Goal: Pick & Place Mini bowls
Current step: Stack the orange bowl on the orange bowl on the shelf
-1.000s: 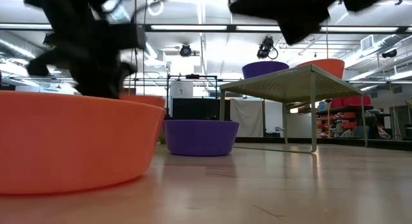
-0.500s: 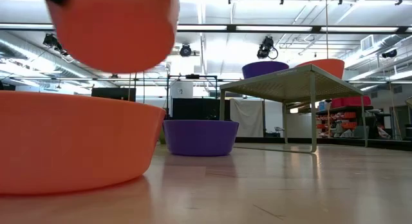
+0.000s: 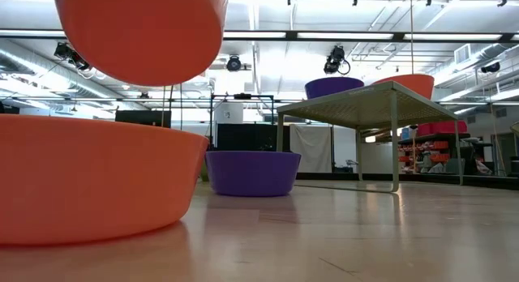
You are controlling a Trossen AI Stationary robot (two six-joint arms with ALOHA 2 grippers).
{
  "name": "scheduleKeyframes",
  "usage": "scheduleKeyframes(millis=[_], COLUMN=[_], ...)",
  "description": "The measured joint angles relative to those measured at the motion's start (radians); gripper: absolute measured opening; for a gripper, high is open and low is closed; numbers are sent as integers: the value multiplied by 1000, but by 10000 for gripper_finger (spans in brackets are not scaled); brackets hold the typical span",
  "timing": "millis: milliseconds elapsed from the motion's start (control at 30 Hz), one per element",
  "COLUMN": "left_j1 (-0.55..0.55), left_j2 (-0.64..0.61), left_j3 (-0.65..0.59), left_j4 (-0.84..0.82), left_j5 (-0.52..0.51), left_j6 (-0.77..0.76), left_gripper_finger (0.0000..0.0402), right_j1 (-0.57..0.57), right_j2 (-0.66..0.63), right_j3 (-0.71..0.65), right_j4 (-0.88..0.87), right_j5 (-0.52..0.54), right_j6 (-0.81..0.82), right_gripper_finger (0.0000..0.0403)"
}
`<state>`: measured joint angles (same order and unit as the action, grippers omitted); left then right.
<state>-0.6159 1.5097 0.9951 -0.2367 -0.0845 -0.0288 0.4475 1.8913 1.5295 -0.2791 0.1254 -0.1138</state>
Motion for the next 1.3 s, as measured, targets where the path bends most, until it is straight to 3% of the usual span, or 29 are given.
scheduleKeyframes(millis=[233, 667, 867, 1000, 1300], left_j1=[1, 0, 2, 3, 2], left_j2=[0, 2, 2, 2, -1], left_j3=[0, 0, 0, 0, 1], left_j4=[8, 50, 61, 105, 177], left_j5=[-7, -43, -54, -47, -20], left_j6=[33, 44, 48, 41, 38], left_gripper_finger=[15, 20, 31, 54, 158], right_j1=[-17, -12, -1, 15, 80], right_j2=[14, 19, 20, 22, 25], right_j3=[0, 1, 1, 0, -3], right_j4=[-5, -24, -41, -62, -173], right_j5=[-135, -138, -145, -145, -108], right_j6=[-8, -42, -59, -58, 43], right_gripper_finger=[167, 26, 7, 3, 1])
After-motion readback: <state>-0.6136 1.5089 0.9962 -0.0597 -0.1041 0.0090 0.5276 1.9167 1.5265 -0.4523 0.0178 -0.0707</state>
